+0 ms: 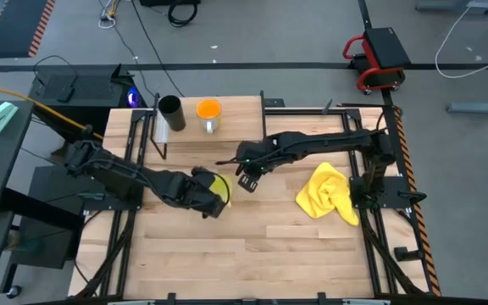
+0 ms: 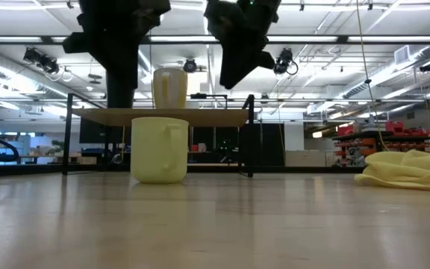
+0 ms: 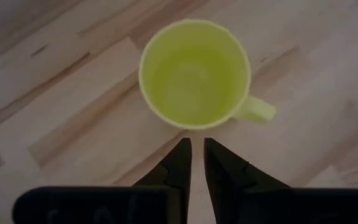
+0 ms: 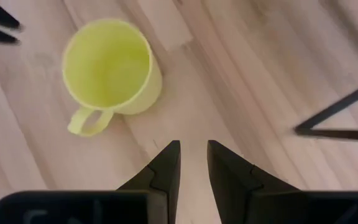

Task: Stack small to large cups/mugs on shelf
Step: Put the yellow mug on the shelf

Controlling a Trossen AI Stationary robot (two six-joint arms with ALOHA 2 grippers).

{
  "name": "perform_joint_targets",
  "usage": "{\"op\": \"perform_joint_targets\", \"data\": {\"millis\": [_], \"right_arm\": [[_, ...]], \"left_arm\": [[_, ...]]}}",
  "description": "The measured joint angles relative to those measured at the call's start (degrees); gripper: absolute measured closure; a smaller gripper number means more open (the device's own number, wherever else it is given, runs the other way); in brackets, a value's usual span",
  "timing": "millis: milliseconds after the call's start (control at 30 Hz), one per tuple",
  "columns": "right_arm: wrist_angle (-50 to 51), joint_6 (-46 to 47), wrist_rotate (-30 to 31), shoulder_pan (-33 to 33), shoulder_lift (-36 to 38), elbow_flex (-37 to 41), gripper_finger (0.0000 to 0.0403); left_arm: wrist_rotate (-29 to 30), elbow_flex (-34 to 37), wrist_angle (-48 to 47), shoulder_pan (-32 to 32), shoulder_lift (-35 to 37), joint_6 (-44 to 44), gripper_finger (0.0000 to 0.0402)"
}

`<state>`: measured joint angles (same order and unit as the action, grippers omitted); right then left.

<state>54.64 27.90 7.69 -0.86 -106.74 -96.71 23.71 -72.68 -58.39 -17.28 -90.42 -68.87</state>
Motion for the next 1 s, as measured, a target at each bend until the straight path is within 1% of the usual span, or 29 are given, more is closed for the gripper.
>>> {"op": "perform_joint_targets", "data": {"millis": [200, 400, 567, 700, 767, 833, 933, 1000], "right_arm": [[-0.08, 0.24, 0.37, 0.04, 2.14, 0.0, 0.0315], [0.16, 0.44, 0.39, 0.35, 2.19, 0.0, 0.0315], [0.08, 0.83, 0.39, 0.71, 2.19, 0.0, 0.0315], [0.01, 0.92, 0.4, 0.98, 2.19, 0.0, 0.0315], [0.07, 1.01, 0.4, 1.3, 2.19, 0.0, 0.0315], [0.33, 1.03, 0.39, 1.57, 2.21, 0.0, 0.0315], [1.08, 1.05, 0.42, 2.42, 2.21, 0.0, 0.0315], [1.09, 1.05, 0.4, 2.95, 2.21, 0.0, 0.0315]], "left_arm": [[-1.45, -0.01, -2.53, 3.23, 0.01, 3.8, 0.0349], [-1.52, -0.01, -12.06, 5.47, 1.0, 3.59, 0.0354], [-1.4, 0.02, -12.57, 5.59, 3.9, 3.81, 0.036], [0.26, 0.14, -12.73, 6.44, 6.0, 5.43, 0.0363], [-0.03, 2.47, -10.97, 7.44, 7.74, 6.35, 0.0362], [-2.23, 7.58, -6.69, 8.62, 10.44, 6.54, 0.0361], [-8.53, 16.39, 1.35, 11.12, 15.62, 6.44, 0.0361], [-12.34, 20.07, 7.15, 12.83, 19.87, 5.95, 0.0361]]}}
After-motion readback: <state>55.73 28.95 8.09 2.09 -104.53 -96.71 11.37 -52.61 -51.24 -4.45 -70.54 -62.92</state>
